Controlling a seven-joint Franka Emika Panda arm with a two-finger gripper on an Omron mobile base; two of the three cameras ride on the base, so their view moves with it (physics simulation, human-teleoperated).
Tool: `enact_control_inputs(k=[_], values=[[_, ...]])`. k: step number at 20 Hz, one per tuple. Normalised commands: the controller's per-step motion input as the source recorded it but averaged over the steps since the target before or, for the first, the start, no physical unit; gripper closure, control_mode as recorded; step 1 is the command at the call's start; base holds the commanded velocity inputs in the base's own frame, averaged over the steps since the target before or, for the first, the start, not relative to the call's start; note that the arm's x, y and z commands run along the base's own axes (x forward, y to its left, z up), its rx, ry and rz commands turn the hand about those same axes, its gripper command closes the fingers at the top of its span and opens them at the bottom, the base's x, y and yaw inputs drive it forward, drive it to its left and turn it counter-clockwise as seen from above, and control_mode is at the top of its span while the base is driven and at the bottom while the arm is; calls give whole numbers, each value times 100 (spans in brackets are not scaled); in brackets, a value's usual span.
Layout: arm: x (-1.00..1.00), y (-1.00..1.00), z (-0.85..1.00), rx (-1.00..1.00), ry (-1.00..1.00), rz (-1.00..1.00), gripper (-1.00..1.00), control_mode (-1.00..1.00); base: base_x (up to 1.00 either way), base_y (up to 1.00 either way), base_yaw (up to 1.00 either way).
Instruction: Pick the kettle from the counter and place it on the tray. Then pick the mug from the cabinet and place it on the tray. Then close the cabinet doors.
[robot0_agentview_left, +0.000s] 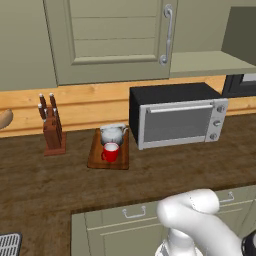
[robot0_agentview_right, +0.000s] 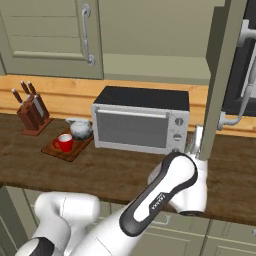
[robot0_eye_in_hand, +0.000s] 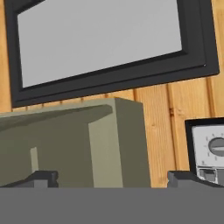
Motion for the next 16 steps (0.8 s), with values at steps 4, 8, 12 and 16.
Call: enact_control_inputs(k=[4, 8, 12, 16], values=[[0, -48, -4, 1, 0, 3, -100, -100, 0, 0, 0], [0, -45, 1, 2, 0, 4, -100, -100, 0, 0, 0], [-1, -36, 20, 2, 0, 3, -100, -100, 0, 0, 0], [-7, -10, 57, 0, 0, 0, -100, -100, 0, 0, 0]])
